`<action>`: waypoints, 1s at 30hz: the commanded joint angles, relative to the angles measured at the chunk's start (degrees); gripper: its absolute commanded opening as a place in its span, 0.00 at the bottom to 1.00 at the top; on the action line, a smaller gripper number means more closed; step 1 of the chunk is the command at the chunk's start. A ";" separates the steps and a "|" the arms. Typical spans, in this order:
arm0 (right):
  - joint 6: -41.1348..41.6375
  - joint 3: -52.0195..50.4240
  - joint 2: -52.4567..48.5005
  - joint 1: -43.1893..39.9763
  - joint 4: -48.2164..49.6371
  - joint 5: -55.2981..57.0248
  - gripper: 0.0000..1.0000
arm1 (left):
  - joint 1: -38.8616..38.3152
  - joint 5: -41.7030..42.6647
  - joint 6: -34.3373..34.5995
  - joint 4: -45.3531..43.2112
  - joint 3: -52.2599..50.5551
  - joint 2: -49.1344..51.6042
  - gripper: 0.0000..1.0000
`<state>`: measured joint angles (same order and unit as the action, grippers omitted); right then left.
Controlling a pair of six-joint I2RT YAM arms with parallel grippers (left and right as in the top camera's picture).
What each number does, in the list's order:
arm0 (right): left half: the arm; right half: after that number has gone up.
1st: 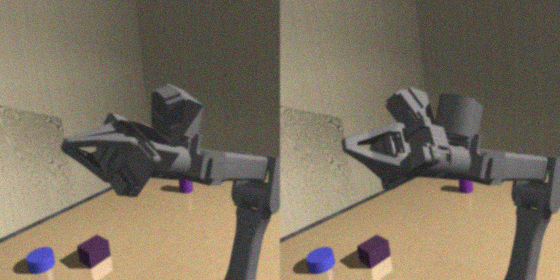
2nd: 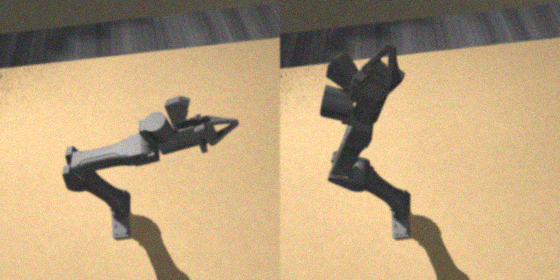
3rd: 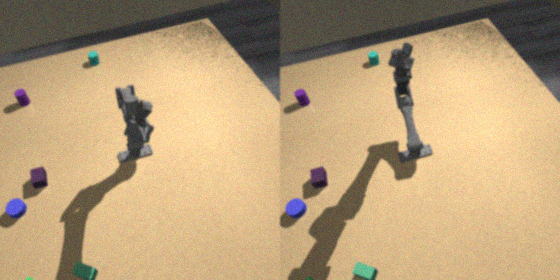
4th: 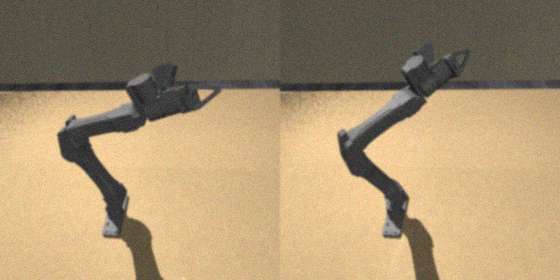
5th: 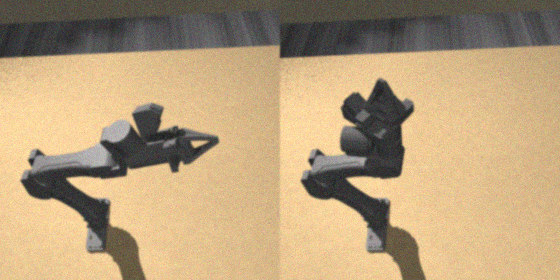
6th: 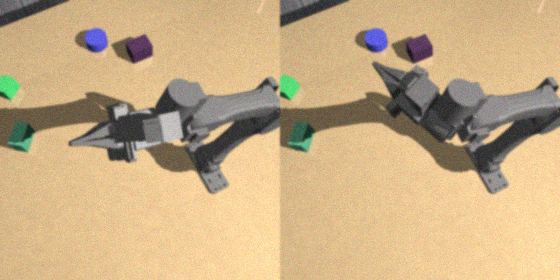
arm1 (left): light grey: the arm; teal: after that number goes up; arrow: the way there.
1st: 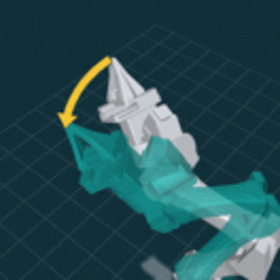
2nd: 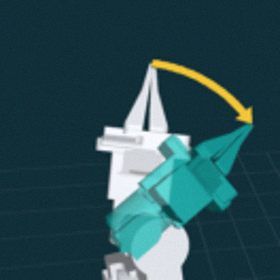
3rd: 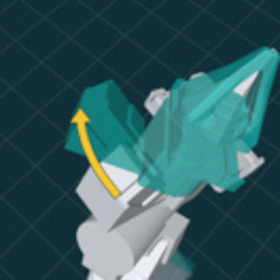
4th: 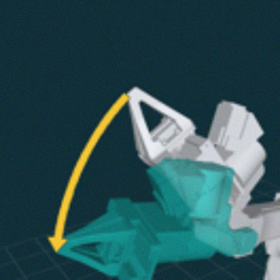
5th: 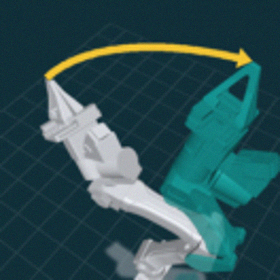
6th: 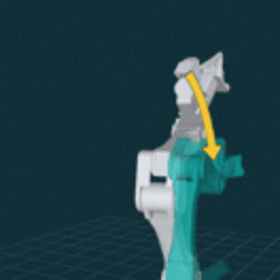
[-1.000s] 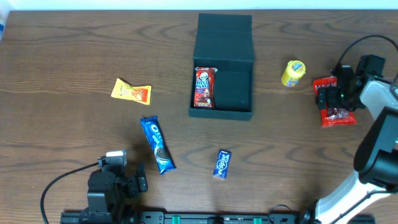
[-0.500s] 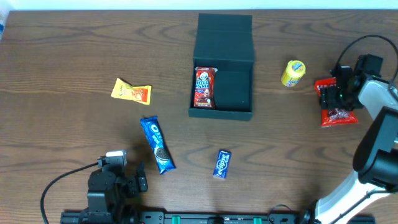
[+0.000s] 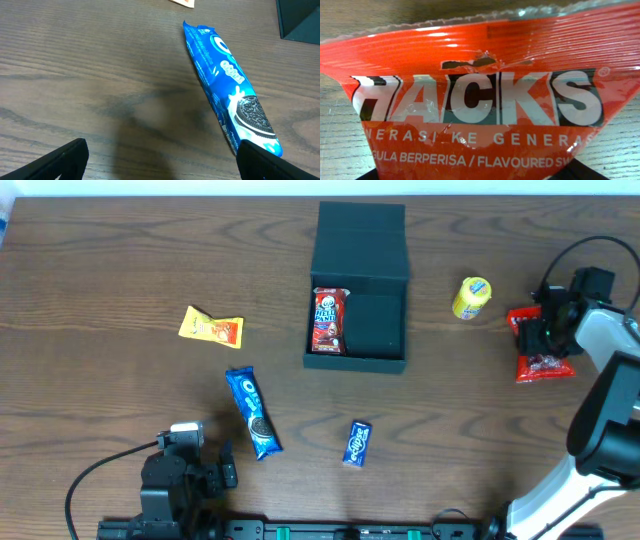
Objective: Pack container
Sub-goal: 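Lower the right gripper and grasp the red Hacks bag, then carry the Hacks bag left and lower it into the black box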
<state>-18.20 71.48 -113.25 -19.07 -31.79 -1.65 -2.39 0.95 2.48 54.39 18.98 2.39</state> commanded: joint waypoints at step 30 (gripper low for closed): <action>8.46 -1.01 3.41 1.16 -0.22 -0.11 0.37 | 0.22 0.42 -0.81 0.81 -2.38 -0.52 0.95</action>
<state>-11.60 71.44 -112.01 -18.46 -31.81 -1.39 -2.39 0.95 2.48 54.39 18.98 2.39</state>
